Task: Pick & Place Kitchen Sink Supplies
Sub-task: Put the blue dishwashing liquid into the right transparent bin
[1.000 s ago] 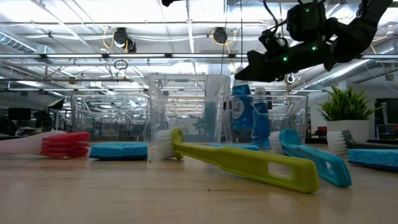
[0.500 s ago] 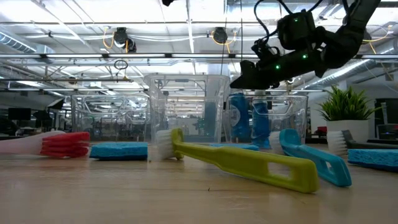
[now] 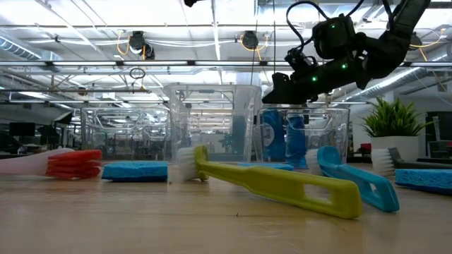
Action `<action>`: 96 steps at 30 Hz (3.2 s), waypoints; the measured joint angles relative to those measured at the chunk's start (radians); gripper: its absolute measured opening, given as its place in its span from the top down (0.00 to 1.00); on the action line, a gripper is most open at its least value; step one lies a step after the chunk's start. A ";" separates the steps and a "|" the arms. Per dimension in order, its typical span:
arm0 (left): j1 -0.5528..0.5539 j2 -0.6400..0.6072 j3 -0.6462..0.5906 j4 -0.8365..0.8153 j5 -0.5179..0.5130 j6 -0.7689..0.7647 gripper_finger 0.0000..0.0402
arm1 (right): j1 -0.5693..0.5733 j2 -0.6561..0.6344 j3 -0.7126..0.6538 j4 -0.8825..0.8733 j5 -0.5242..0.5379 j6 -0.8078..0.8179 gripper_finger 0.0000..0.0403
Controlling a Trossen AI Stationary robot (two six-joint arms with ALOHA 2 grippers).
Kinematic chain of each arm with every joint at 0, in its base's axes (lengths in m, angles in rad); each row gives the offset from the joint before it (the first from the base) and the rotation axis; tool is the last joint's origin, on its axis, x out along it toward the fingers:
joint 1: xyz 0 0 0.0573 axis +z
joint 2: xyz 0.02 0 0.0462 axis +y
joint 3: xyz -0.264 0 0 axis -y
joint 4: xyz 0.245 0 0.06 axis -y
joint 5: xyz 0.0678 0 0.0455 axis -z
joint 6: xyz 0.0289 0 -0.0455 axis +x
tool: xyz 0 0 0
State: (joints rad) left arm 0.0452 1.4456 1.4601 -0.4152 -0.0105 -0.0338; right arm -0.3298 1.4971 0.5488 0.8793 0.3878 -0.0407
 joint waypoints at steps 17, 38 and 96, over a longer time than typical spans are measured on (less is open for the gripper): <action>0.000 0.000 0.000 0.000 0.000 0.000 0.24 | 0.000 -0.001 0.000 0.036 0.002 -0.050 0.59; 0.000 0.000 0.000 0.000 0.000 0.006 0.25 | 0.093 -0.372 -0.001 0.062 0.003 -0.270 0.59; -0.220 0.191 0.001 0.391 -0.036 -0.033 0.24 | 0.770 -1.199 -0.001 -1.230 0.131 0.475 0.59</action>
State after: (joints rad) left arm -0.1753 1.6369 1.4607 -0.0246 -0.0462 -0.0663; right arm 0.4402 0.2981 0.5476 -0.3507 0.5188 0.4340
